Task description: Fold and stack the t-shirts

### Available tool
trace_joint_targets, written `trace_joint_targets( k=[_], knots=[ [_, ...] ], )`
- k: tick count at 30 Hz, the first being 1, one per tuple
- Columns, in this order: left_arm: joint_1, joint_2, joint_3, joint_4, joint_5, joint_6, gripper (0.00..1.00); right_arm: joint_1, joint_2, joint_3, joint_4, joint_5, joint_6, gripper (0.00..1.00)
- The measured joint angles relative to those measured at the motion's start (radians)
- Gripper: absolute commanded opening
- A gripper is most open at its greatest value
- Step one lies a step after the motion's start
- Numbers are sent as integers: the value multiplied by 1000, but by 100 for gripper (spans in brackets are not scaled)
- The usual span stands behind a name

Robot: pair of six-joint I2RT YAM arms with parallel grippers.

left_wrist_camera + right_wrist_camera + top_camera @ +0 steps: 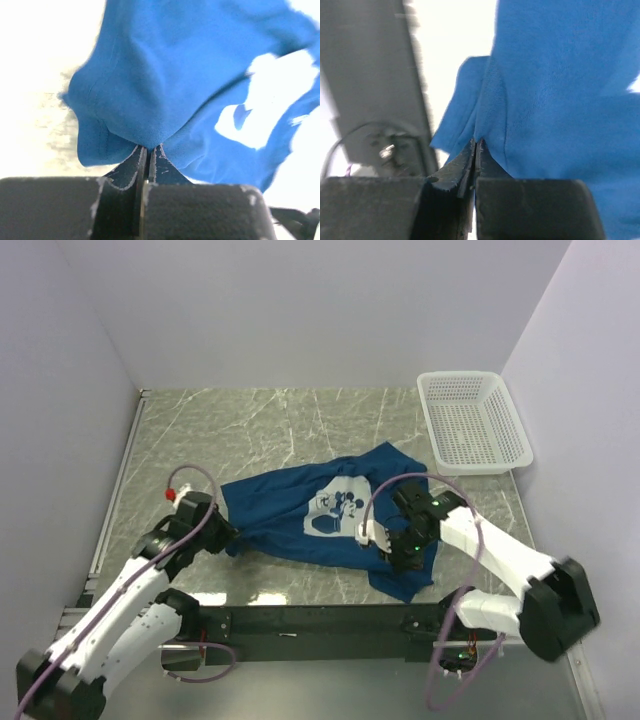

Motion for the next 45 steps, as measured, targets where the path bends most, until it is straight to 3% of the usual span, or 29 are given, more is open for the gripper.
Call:
trace_joint_targets(
  k=[4, 7, 8, 10, 11, 14, 18, 21, 24, 32, 42, 45],
  knots=[
    [2, -124, 89, -92, -26, -40, 4, 77, -172, 50, -150, -89, -105, 0],
    [4, -184, 100, -116, -3, -57, 22, 137, -211, 51, -211, -117, -132, 23],
    [5, -197, 94, -120, 18, -57, 36, 146, -213, 44, -222, -118, -134, 35],
    [6, -223, 76, -121, 63, -55, 50, 150, -211, 32, -232, -101, -121, 39],
    [6, -238, 70, -126, 80, -50, 61, 145, -201, 32, -229, -87, -108, 41],
    [6, -309, 64, -158, 113, -40, 74, 47, -218, 58, -191, -57, -45, 51],
    [6, -404, 118, -181, 105, -9, 79, -202, -169, 184, -42, -34, 87, 51],
    [6, -393, 160, -141, 98, 25, 80, -301, -46, 268, 144, -2, 249, 51],
    [6, -314, 156, -76, 95, 55, 80, -310, 133, 310, 295, 31, 413, 51],
    [6, -139, 59, 79, 93, 93, 80, -310, 434, 450, 399, 174, 612, 52],
    [7, -220, -13, 110, 103, 105, 80, -306, 726, 596, 430, 327, 689, 52],
    [7, -247, -24, 110, 108, 101, 80, -306, 761, 648, 424, 335, 685, 40]
  ],
)
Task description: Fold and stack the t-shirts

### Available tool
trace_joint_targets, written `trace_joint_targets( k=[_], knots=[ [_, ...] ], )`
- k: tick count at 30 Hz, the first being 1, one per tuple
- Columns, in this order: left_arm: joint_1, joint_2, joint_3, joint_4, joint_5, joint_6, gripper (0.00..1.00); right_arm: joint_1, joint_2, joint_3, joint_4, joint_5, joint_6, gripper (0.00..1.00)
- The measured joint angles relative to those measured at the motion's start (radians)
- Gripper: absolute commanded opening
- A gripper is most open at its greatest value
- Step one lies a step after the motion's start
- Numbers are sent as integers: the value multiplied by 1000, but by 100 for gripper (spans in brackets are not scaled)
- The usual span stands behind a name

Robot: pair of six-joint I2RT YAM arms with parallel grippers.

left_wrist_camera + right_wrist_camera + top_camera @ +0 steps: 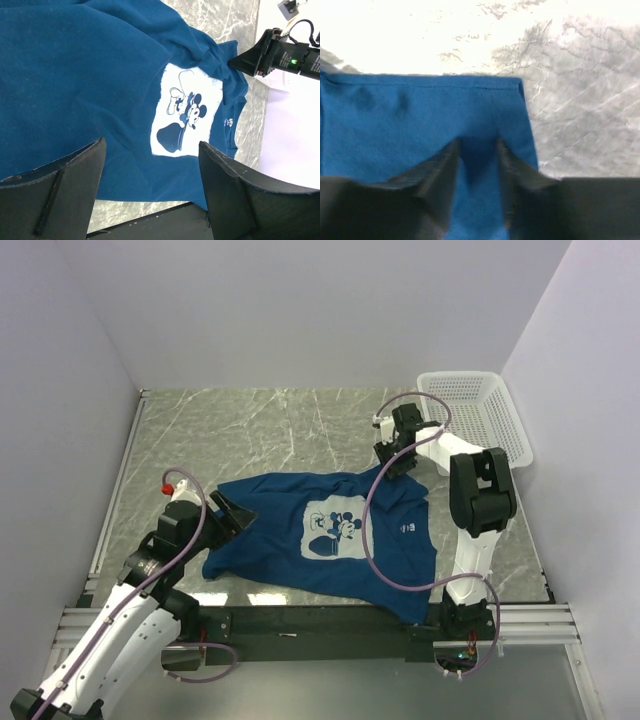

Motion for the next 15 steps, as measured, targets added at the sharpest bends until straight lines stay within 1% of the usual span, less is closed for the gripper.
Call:
trace_joint_targets(
  k=[1, 2, 3, 4, 11, 15],
  knots=[
    [0, -4, 0, 0, 0, 0, 80, 0, 6, 6, 0, -2, 1, 27],
    [0, -6, 0, 0, 0, -1, 80, 0, 11, 10, -2, -4, -8, 16],
    [0, -8, 0, 0, 0, -1, 80, 1, 11, 10, -3, -11, -14, 7],
    [0, -10, 0, 0, 0, -1, 80, 1, 11, 10, -7, -16, -18, 0],
    [1, -4, 0, 0, 0, 0, 80, 7, -23, 42, -32, -13, -40, 0],
    [1, 3, 0, 0, -1, 0, 80, 7, -117, 106, -18, -6, -39, 0]
  ],
)
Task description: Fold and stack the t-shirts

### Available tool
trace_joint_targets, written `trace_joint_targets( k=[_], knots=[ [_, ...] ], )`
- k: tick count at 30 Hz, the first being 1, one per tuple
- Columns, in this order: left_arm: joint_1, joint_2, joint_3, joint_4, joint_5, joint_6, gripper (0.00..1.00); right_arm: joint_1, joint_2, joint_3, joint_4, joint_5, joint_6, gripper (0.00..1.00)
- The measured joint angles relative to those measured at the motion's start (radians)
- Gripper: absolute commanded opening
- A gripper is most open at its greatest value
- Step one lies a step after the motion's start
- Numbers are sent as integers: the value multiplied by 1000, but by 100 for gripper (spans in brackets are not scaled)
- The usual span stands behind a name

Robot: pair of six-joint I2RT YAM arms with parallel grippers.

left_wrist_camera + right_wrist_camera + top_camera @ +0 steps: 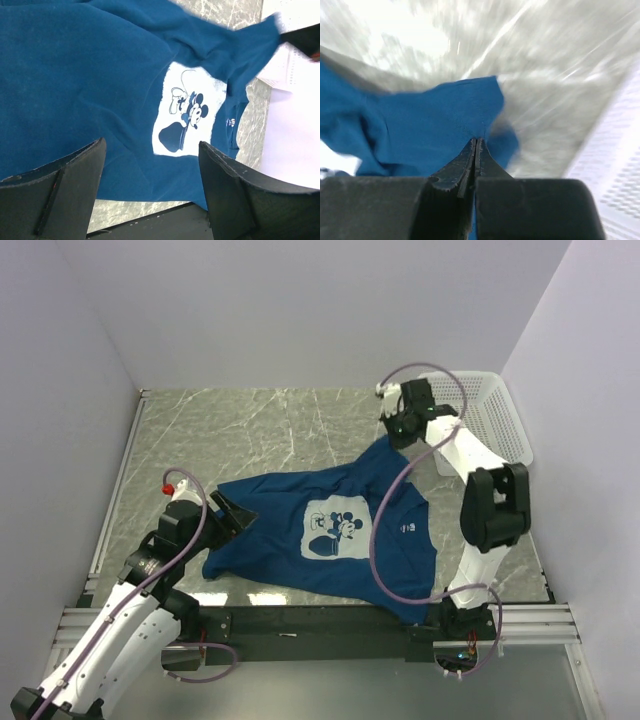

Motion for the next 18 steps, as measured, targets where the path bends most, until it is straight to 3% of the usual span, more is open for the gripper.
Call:
trace_joint_targets(
  k=[7, 18],
  knots=[
    [0, 16, 0, 1, 0, 2, 80, 2, -114, 60, 79, 48, 23, 0],
    [3, 79, 1, 14, -10, 13, 80, 48, 7, 145, 58, 79, -15, 0]
  ],
)
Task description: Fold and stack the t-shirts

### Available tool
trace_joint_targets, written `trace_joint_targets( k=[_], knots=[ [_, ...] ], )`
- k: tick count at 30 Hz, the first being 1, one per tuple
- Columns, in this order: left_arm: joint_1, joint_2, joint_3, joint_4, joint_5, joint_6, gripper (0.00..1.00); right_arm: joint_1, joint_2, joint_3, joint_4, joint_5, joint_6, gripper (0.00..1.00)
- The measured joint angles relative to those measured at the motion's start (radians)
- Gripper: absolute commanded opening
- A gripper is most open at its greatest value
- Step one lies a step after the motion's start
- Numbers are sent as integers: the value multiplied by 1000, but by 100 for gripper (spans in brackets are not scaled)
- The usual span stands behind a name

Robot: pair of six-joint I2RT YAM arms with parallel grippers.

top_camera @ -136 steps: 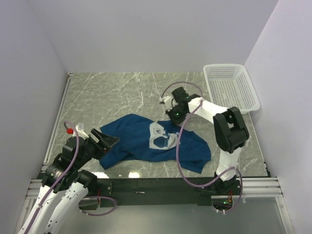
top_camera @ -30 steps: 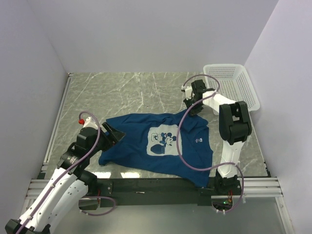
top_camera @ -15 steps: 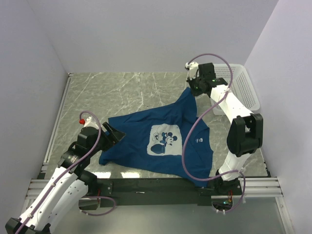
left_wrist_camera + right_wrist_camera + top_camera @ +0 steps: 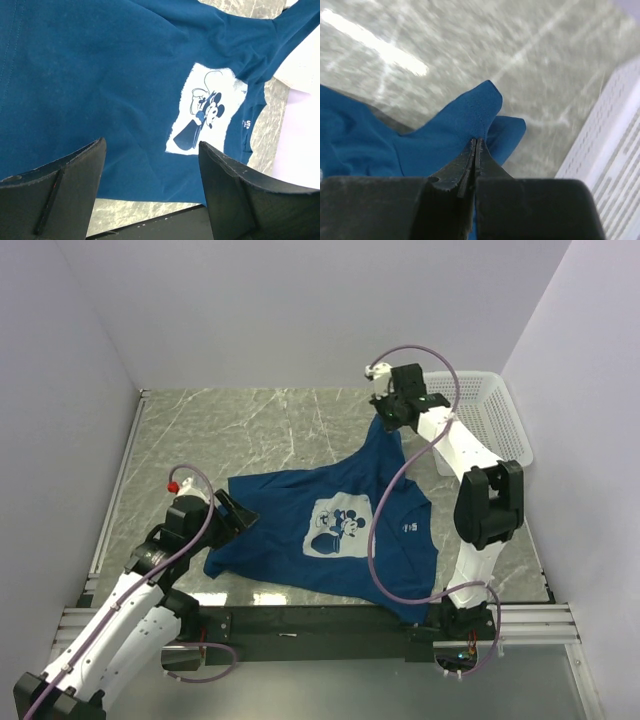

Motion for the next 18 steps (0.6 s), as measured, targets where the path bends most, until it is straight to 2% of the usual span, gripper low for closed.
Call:
trace_joint_targets(
  k=[5, 7, 8, 9, 12, 15, 18],
  knots=[
    [8, 34, 0, 18, -2, 6, 79, 100, 50, 81, 1, 15, -70, 0],
    [14, 46, 0, 20, -2, 8, 79, 167, 62, 87, 3, 18, -100, 3],
    [16, 49, 0, 19, -2, 10, 79, 200, 66, 87, 0, 18, -110, 7],
    [18, 50, 0, 19, -2, 11, 79, 242, 73, 87, -3, 14, -120, 29],
    [24, 38, 1, 13, -18, 13, 79, 361, 87, 59, -2, 6, -142, 55],
    [29, 3, 2, -3, -34, 13, 81, 444, 87, -3, -6, 14, -147, 62],
    [31, -39, 2, -11, -47, 13, 81, 428, 87, -37, -21, 13, -142, 62]
  ],
)
